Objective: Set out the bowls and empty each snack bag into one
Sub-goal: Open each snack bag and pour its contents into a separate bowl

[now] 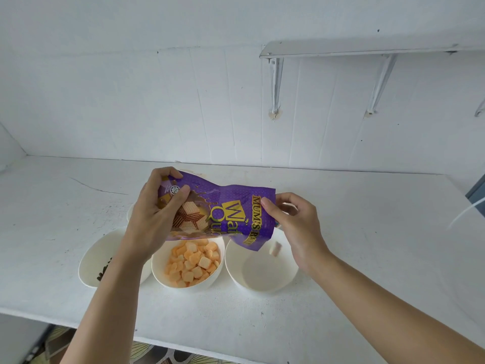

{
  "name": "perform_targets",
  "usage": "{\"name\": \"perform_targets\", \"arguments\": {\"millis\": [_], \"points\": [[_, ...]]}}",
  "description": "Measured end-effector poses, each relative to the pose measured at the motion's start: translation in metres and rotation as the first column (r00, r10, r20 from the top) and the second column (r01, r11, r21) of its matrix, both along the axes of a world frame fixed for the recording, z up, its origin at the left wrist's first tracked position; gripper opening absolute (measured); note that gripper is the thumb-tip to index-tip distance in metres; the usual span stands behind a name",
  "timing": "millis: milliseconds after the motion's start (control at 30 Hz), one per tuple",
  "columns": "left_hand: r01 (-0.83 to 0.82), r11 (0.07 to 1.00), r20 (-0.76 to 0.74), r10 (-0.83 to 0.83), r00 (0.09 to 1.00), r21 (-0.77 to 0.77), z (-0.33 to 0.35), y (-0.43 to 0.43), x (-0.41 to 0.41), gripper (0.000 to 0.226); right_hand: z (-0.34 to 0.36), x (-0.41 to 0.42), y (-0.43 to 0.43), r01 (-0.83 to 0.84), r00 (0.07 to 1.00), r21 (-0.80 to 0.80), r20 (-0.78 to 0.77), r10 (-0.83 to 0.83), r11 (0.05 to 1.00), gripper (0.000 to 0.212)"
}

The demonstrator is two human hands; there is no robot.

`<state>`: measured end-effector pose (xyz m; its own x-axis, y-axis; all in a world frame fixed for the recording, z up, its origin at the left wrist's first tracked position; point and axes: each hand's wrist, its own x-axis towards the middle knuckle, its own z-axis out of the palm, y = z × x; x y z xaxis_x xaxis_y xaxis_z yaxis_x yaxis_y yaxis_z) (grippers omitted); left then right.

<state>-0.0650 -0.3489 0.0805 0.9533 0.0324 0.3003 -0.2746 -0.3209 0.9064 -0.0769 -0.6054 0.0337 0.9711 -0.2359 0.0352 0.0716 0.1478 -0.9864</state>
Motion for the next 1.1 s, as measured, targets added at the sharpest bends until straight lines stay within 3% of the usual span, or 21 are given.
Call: {"name": "perform_targets", "arguments": {"millis": [167,267,333,433,600,767,967,1100], "points": [[0.018,1.000,-0.034,-0.018,0.999,0.003,-0.008,0.000,-0.004,0.018,-0.006,-0.003,0.002,-0.001,1.000,-0.042,0.003,0.001,0.999,0.015],[0.003,1.000,-0.041,-0.004,0.999,-0.008,-0.015,0.001,-0.007,0.035,-0.005,-0.009,0.004,-0.011,1.000,0.017,0.008,0.011,1.000,0.029],[-0.004,1.000,-0.014,0.004,1.000,0.003,-0.016,0.001,-0.008,0.029,-0.003,-0.010,0.004,-0.051,0.998,0.009,0.026,0.051,0.999,0.033],[-0.012,1.000,0.008,0.012,1.000,-0.001,-0.014,0.002,-0.009,0.019,0.000,-0.010,0.004,-0.139,0.989,-0.003,0.053,0.139,0.990,0.024],[-0.040,0.998,0.063,0.037,0.997,0.055,0.008,-0.005,-0.007,0.032,0.005,-0.008,0.006,-0.150,0.987,0.015,0.064,0.149,0.989,0.019],[-0.037,0.981,0.152,0.008,0.988,0.190,0.030,-0.013,0.004,0.014,-0.002,-0.006,0.006,-0.145,0.989,0.018,0.011,0.145,0.989,0.018],[-0.047,0.936,0.135,-0.001,0.991,0.350,0.025,-0.026,0.006,0.013,-0.018,-0.004,0.004,-0.175,0.973,0.006,-0.149,0.174,0.985,0.026],[-0.030,0.910,0.081,-0.004,0.997,0.413,0.010,-0.031,0.001,0.025,-0.027,-0.004,-0.001,-0.204,0.949,-0.026,-0.252,0.191,0.979,0.033]]}}
